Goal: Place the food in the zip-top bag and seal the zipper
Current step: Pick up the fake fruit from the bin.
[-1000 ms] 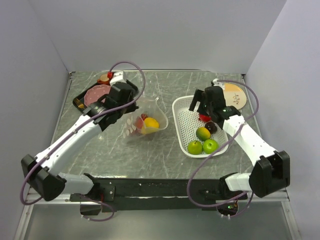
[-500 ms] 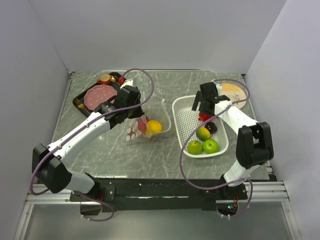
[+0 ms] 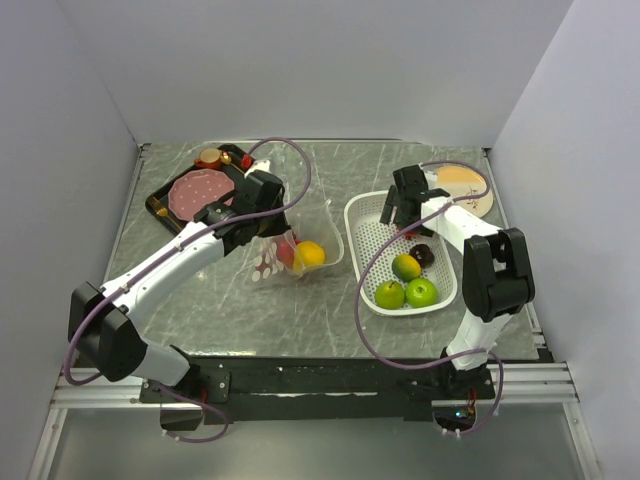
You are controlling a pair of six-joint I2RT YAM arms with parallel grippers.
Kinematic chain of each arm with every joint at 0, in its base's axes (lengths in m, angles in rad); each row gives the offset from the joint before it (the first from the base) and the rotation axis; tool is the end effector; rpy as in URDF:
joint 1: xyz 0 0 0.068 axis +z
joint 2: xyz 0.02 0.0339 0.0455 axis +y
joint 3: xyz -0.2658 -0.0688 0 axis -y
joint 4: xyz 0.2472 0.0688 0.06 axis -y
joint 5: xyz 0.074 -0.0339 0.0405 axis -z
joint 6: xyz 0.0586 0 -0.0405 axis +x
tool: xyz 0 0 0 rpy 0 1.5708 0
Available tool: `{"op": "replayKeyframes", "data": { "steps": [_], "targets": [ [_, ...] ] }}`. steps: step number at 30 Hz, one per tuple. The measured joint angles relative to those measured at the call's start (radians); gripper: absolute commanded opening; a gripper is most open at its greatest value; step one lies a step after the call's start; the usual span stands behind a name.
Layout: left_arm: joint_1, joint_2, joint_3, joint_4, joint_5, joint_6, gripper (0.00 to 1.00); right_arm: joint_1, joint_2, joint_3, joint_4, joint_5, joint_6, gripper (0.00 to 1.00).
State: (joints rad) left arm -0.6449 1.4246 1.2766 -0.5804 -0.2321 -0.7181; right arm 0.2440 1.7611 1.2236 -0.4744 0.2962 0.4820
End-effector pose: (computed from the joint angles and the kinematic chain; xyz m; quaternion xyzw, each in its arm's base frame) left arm 0.2737 -0.1890 0.3121 -0.0805 0.9041 -0.1738 0.3820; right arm 0.3751 0.0758 0.1892 0.1533 0.9391 -0.0357 0.3054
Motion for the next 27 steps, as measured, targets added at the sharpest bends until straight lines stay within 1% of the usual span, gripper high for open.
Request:
{"op": "replayKeyframes", "data": {
  "steps": [6, 12, 17, 19, 20, 22, 23, 24, 27],
  "targets": [
    [0.000, 0.000, 0.002, 0.000, 0.000, 0.000, 0.01, 0.000, 0.018, 0.002, 0.024, 0.011, -0.013, 1.00],
    [0.000, 0.000, 0.002, 0.000, 0.000, 0.000, 0.01, -0.001, 0.074, 0.062, 0.035, 0.026, -0.031, 1.00],
    [0.000, 0.000, 0.002, 0.000, 0.000, 0.000, 0.01, -0.002, 0.101, 0.072, 0.062, 0.024, -0.037, 0.98],
    [0.000, 0.000, 0.002, 0.000, 0.000, 0.000, 0.01, -0.002, 0.113, 0.076, 0.069, 0.024, -0.039, 0.95],
    [0.000, 0.000, 0.002, 0.000, 0.000, 0.000, 0.01, -0.003, 0.118, 0.079, 0.070, 0.024, -0.041, 0.90],
    [0.000, 0.000, 0.002, 0.000, 0.000, 0.000, 0.01, -0.004, 0.124, 0.080, 0.073, 0.019, -0.049, 0.88],
    [0.000, 0.000, 0.002, 0.000, 0.000, 0.000, 0.01, -0.005, 0.126, 0.080, 0.074, 0.015, -0.051, 0.85],
    [0.000, 0.000, 0.002, 0.000, 0.000, 0.000, 0.01, -0.006, 0.127, 0.083, 0.074, 0.012, -0.054, 0.79],
    [0.000, 0.005, 0.002, 0.000, 0.000, 0.000, 0.01, -0.006, 0.134, 0.097, 0.077, 0.003, -0.059, 0.74]
  ]
}}
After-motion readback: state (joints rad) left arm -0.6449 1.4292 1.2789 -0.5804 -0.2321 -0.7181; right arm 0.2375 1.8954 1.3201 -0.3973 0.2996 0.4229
